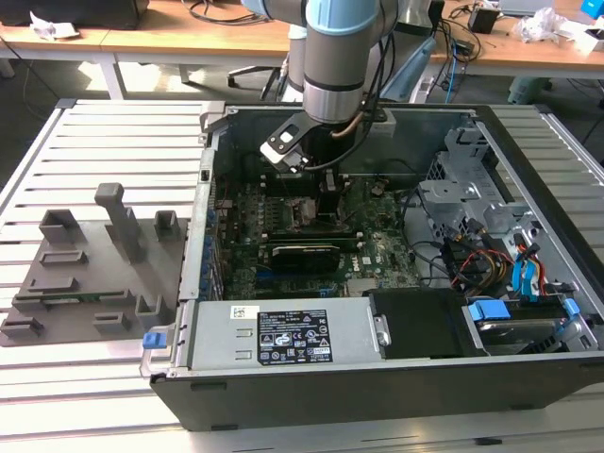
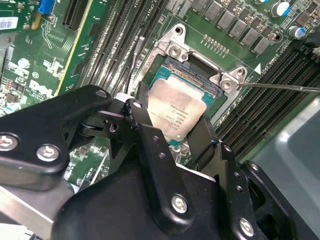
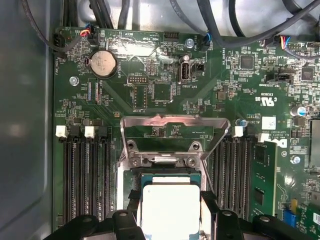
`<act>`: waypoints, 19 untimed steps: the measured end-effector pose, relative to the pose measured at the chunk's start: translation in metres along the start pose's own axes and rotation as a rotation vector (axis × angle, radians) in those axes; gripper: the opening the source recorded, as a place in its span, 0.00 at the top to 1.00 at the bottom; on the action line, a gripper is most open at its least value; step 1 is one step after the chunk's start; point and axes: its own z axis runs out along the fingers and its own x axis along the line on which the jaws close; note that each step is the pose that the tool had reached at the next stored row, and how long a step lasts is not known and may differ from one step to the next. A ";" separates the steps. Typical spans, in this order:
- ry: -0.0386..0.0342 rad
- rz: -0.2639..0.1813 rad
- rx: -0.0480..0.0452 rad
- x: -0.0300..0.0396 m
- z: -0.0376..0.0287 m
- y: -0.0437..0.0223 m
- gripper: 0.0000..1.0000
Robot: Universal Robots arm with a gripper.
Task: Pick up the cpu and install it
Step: 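Place the cpu into insertion slot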
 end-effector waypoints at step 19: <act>-0.0001 -0.010 -0.0008 0.0032 0.0099 -0.0015 0.45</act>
